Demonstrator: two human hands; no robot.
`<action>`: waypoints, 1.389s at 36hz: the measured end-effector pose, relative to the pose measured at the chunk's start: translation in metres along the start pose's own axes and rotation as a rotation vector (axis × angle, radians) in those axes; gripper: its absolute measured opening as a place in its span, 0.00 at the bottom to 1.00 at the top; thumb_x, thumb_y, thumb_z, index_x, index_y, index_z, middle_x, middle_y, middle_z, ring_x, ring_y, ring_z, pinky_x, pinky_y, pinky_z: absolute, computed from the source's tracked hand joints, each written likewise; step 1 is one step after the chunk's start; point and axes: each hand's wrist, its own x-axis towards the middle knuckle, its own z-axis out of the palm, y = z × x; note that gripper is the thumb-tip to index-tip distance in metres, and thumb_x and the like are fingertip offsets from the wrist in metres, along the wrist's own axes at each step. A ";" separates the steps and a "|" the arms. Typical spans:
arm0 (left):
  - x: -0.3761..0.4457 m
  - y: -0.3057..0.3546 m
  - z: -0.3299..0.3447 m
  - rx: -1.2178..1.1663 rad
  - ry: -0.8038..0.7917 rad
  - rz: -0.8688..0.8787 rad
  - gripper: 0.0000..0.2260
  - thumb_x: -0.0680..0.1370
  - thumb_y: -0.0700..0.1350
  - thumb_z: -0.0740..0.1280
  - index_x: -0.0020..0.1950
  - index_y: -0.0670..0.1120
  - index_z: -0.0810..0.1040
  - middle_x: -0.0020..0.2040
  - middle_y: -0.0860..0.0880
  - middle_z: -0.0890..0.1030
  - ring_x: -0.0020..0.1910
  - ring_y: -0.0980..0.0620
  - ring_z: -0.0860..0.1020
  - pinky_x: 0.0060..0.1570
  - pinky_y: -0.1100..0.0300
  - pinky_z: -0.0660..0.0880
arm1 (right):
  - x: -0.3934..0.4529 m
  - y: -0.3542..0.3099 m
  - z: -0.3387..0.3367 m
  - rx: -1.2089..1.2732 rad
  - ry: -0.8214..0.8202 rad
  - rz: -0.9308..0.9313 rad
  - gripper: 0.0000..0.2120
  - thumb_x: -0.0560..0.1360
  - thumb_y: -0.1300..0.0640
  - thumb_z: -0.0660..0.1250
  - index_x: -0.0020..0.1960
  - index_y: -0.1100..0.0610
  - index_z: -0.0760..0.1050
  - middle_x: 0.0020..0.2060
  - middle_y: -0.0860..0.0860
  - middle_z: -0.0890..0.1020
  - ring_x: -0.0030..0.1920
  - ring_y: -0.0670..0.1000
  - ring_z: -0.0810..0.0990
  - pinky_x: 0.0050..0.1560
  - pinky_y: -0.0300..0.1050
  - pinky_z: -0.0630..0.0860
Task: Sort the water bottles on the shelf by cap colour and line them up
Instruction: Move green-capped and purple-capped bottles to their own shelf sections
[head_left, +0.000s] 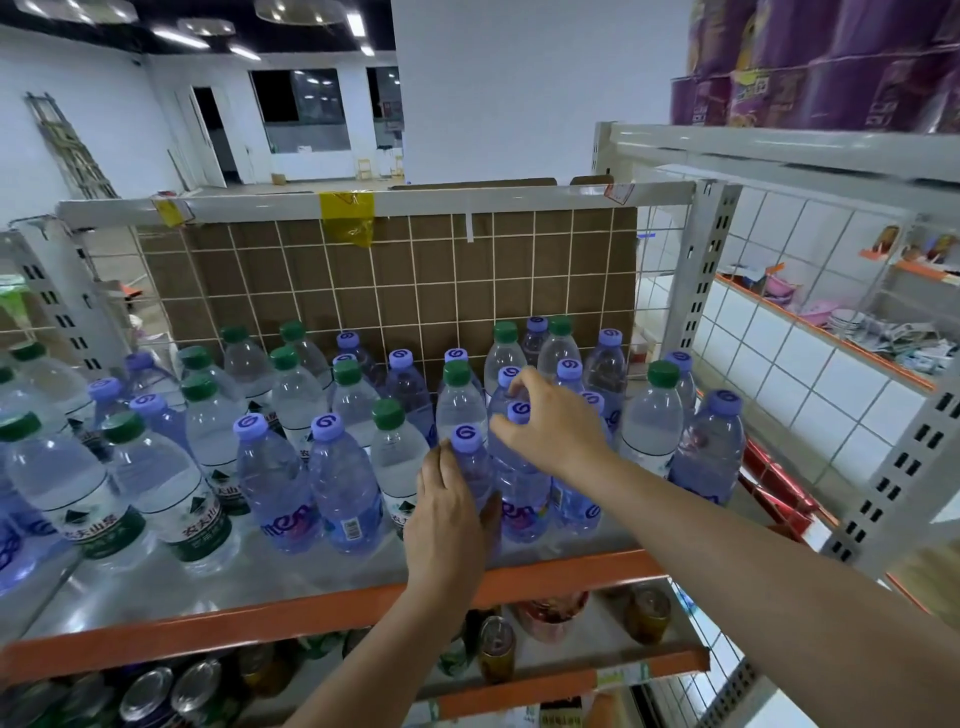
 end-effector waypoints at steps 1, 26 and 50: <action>-0.001 -0.002 0.000 -0.011 0.016 0.014 0.32 0.75 0.55 0.69 0.72 0.40 0.62 0.68 0.44 0.68 0.62 0.44 0.74 0.42 0.54 0.79 | 0.001 -0.003 0.000 -0.040 0.049 -0.019 0.18 0.74 0.43 0.65 0.57 0.53 0.70 0.53 0.48 0.77 0.48 0.53 0.78 0.41 0.45 0.67; 0.082 -0.042 -0.068 0.004 0.038 -0.067 0.13 0.76 0.56 0.64 0.45 0.47 0.68 0.38 0.48 0.78 0.38 0.45 0.77 0.32 0.56 0.67 | 0.061 -0.062 0.023 -0.254 -0.137 0.067 0.22 0.75 0.39 0.65 0.56 0.57 0.71 0.54 0.55 0.80 0.56 0.57 0.77 0.52 0.49 0.68; 0.073 -0.043 -0.175 -0.418 0.210 0.243 0.13 0.71 0.45 0.70 0.34 0.42 0.67 0.26 0.50 0.68 0.28 0.51 0.65 0.29 0.55 0.65 | 0.043 -0.160 -0.009 0.319 0.558 0.080 0.12 0.68 0.51 0.73 0.43 0.58 0.75 0.37 0.49 0.78 0.40 0.50 0.75 0.40 0.45 0.70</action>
